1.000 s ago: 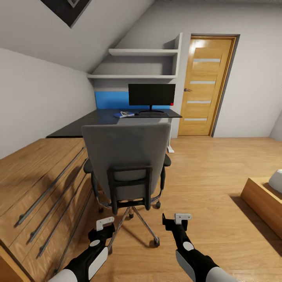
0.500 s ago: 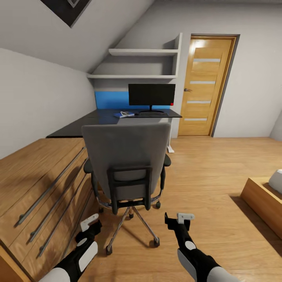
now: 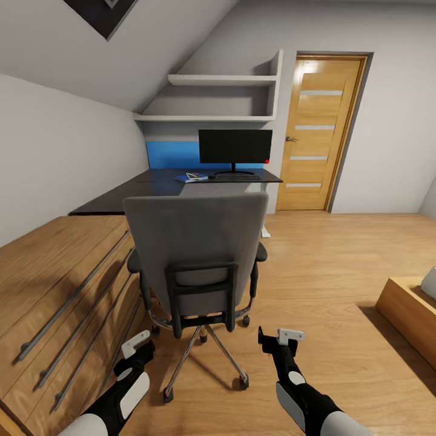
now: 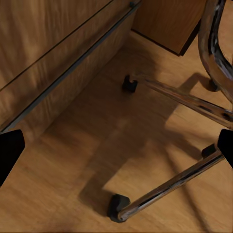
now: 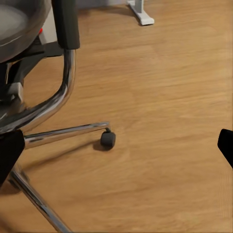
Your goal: In the bedroom, organize the workspace by keeping the computer under the desk, ensuring the monitor is on the desk, placing the keyboard on the desk next to the monitor, placing the mouse on the desk next to the keyboard, moving the folder from the swivel chair onto the desk next to the mouse, stacking the notebook on top of the folder with the pen on top of the notebook, and positioning the swivel chair next to the desk.
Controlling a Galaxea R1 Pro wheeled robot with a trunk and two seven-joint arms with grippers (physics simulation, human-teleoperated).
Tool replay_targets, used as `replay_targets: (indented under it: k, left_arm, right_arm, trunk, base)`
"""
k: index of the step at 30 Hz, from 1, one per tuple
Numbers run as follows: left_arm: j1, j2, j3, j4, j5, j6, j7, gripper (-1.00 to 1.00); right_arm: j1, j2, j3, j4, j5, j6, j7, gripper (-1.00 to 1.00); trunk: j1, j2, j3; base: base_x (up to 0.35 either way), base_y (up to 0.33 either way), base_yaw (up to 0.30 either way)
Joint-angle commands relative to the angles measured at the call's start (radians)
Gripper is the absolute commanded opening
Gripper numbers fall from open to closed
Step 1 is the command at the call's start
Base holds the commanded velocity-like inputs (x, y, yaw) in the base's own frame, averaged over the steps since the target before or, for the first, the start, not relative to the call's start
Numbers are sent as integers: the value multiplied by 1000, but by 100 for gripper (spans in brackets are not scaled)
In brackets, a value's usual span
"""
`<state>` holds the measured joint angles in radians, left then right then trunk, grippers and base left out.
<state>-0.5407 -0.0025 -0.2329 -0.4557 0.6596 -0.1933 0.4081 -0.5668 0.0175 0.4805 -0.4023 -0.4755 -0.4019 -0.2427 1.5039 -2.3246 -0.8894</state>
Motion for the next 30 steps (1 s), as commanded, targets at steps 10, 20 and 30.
replay_targets:
  k: [10,20,30]
  left_arm:
    - [-1,1,-8,0,15,-7,8,100]
    - [-1,1,-8,0,11,-7,8,100]
    - [-1,1,-9,0,8,-13,10,100]
  right_arm:
    - [-1,-1,8,0,-6,-6,-7,100]
    - [-1,0,13,0,-2,-43,-7,100]
    - [-1,-1,15,0,0,-55,-6,100]
  trunk:
    - [0,0,-1]
    - [0,0,-1]
    - [0,0,5]
  base:
    - [230,12,0]
    - [271,68,-21]
    - [282,-91,-219]
